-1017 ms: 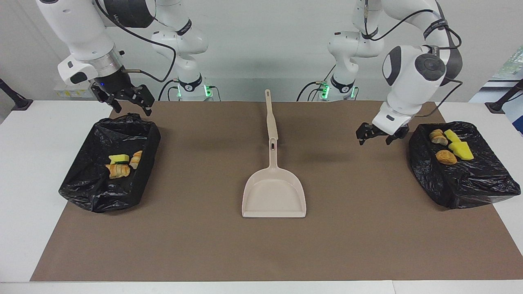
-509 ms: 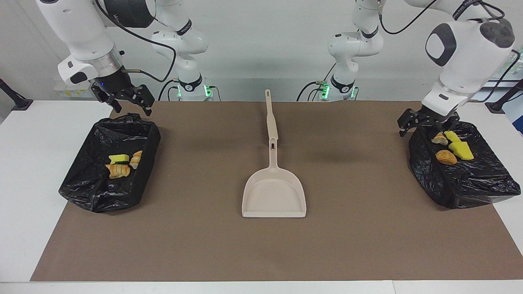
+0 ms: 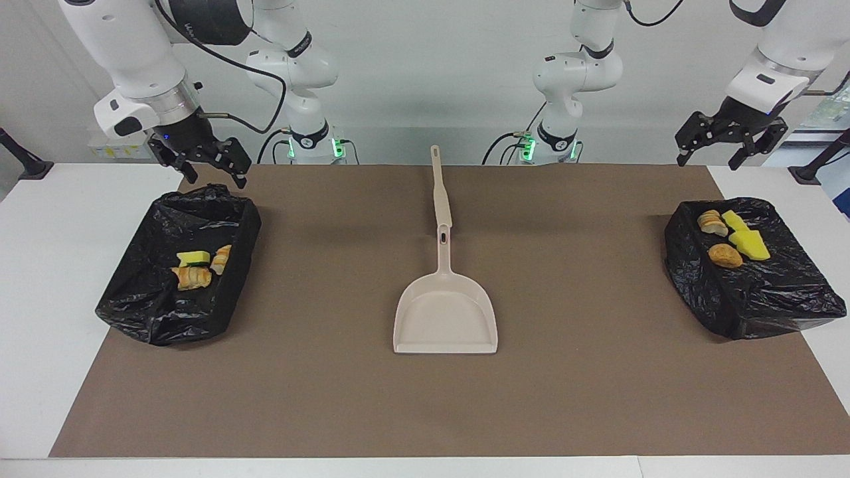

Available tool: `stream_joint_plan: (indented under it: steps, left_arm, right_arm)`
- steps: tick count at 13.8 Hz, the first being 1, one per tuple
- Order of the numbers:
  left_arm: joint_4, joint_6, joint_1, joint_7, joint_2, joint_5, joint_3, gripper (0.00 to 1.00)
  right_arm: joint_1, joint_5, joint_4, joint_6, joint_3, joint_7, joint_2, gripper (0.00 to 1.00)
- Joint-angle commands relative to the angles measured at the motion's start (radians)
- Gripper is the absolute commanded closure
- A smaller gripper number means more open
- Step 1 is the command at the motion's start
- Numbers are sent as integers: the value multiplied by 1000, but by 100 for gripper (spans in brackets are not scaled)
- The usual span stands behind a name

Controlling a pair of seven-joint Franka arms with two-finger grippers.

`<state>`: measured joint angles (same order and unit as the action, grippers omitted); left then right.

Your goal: Sweep and dump trash in bin

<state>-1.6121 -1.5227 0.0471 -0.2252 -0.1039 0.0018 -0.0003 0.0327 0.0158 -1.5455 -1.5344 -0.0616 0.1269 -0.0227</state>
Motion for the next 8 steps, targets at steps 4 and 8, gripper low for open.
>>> stream_joint_plan:
  steps: [4,8]
  left_arm:
    - [-7,7,5,-16,-2,-23,-3,0]
    - [66,35,5,-13,55,-39,-3,0]
  right_arm:
    - [-10,10,-22,-10,5,8,21,0]
    - [-8,10,-22,-9,5,8,21,0]
